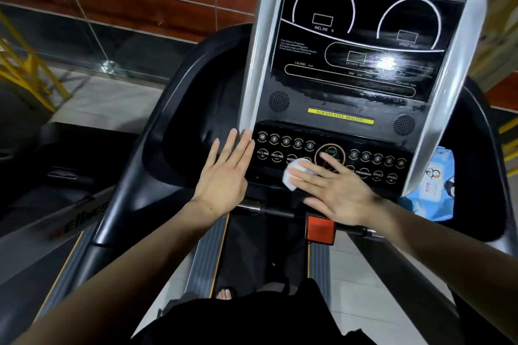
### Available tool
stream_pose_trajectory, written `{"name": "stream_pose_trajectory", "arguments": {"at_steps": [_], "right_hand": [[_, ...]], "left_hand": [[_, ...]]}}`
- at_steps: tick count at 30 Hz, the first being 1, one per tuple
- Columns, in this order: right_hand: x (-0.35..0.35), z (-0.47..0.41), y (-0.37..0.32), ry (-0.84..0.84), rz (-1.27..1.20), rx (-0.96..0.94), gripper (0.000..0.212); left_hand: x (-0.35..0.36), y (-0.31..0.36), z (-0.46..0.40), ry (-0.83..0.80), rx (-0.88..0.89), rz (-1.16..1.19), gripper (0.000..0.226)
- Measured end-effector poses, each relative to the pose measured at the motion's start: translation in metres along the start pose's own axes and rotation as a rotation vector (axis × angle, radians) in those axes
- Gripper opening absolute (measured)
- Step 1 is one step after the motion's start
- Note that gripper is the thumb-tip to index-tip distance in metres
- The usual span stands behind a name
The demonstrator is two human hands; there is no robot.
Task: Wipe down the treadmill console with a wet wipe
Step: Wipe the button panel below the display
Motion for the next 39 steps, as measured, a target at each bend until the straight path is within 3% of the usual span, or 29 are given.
{"name": "stream_pose_trajectory", "arguments": {"at_steps": [4,12,19,26,33,39], "right_hand": [[0.011,0.062,0.041,-0.017,0.01,0.084,0.056],[0.007,0.002,0.011,-0.029,-0.008,0.044,0.059],[0.022,0.073,0.053,-0.039,-0.02,0.115,0.056],[-0.006,-0.017,0.014,0.055,-0.081,0.133,0.059],[0.003,0.04,0.051,0.037,-0.056,0.153,0.059],[-0.027,-0.05,0.008,0.17,-0.147,0.242,0.062]], "left_hand": [[0.002,0.01,-0.001,0.016,0.037,-0.014,0.082],[0.002,0.029,-0.014,0.009,0.035,-0.049,0.081],[0.004,0.04,-0.016,0.016,0.049,-0.039,0.081],[0.003,0.038,-0.018,0.026,0.038,-0.057,0.078],[-0.002,0.012,-0.008,0.022,0.01,-0.081,0.078],[-0.005,0.007,-0.004,0.055,-0.028,-0.042,0.08]]}}
Point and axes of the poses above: each hand's wrist, its own z-axis away from the middle knuckle, its own x-axis out of the palm, y = z × x, the point moved 10 cm from there along -z, towards the middle knuckle, and after that the axes turned 7 degrees about x, right-handed, at the moved point
